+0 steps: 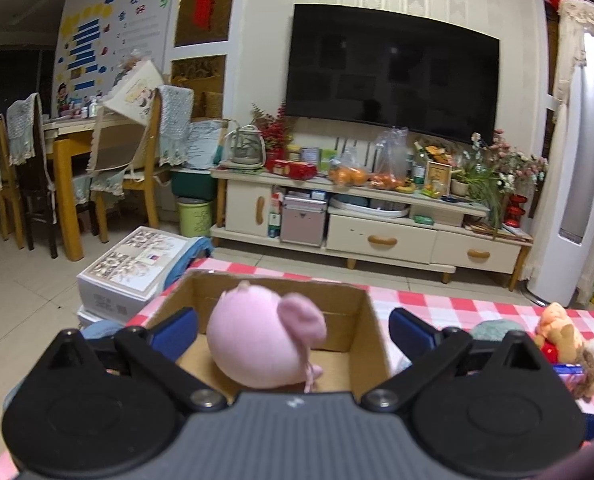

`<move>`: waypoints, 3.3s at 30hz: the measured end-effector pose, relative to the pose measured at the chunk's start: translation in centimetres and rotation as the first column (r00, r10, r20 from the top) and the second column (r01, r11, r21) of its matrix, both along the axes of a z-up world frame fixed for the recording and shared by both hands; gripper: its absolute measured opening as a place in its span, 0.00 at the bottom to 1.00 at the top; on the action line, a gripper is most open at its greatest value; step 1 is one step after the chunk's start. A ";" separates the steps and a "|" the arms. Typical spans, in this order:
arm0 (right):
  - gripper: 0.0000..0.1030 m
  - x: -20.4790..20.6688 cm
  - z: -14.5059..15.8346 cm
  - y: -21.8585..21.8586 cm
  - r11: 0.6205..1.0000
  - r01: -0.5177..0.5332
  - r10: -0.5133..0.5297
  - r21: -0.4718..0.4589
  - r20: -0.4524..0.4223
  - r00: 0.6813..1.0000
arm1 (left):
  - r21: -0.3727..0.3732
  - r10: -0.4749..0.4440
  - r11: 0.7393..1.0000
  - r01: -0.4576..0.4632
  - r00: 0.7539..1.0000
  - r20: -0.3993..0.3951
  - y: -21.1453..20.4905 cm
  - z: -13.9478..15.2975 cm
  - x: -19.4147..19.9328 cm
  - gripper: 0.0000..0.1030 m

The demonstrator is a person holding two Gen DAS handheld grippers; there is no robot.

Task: Organize soft objects
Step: 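Lift the plush with the left tool into the box while the right tool drops the hat there, then move both open tools back over the remaining toys on the table, then grasp the blue juice box with the left tool while the right tool grasps the brown fuzzy slipper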

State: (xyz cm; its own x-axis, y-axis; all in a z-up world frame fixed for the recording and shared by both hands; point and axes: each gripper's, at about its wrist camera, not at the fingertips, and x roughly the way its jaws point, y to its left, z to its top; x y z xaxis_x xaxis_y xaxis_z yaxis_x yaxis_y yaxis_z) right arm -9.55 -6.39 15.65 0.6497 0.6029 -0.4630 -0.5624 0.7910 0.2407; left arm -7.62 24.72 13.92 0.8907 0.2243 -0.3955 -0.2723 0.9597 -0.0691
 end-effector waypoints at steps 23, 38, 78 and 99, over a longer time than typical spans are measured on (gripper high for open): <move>0.98 -0.9 -0.8 -6.4 0.979 0.205 -0.205 -0.015 -0.041 0.978 | 0.087 -0.146 0.985 0.150 0.988 -0.053 -7.5 -1.2 1.3 0.99; 0.98 -1.7 -1.5 -9.7 0.942 0.333 -0.335 -0.036 -0.070 0.940 | 0.098 -0.221 0.971 0.217 0.974 0.038 -13.3 -4.2 4.4 0.99; 1.00 2.8 -4.7 -15.9 0.835 0.545 -0.550 -0.069 -0.108 0.828 | 0.134 -0.369 0.918 0.373 0.928 -0.050 -18.4 -4.6 6.4 0.99; 1.00 6.6 -5.8 -16.0 0.879 0.461 -0.475 -0.122 -0.137 0.869 | 0.017 -0.459 0.885 0.465 0.878 -0.135 -23.7 -6.7 8.8 0.99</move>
State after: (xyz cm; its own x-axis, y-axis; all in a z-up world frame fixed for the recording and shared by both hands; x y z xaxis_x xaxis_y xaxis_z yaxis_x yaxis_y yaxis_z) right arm -2.99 -22.38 9.88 0.7600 0.2014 -0.6179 -0.0813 0.9728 0.2171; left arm 1.23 1.04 7.19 0.8426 -0.1796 -0.5078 0.1998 0.9797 -0.0150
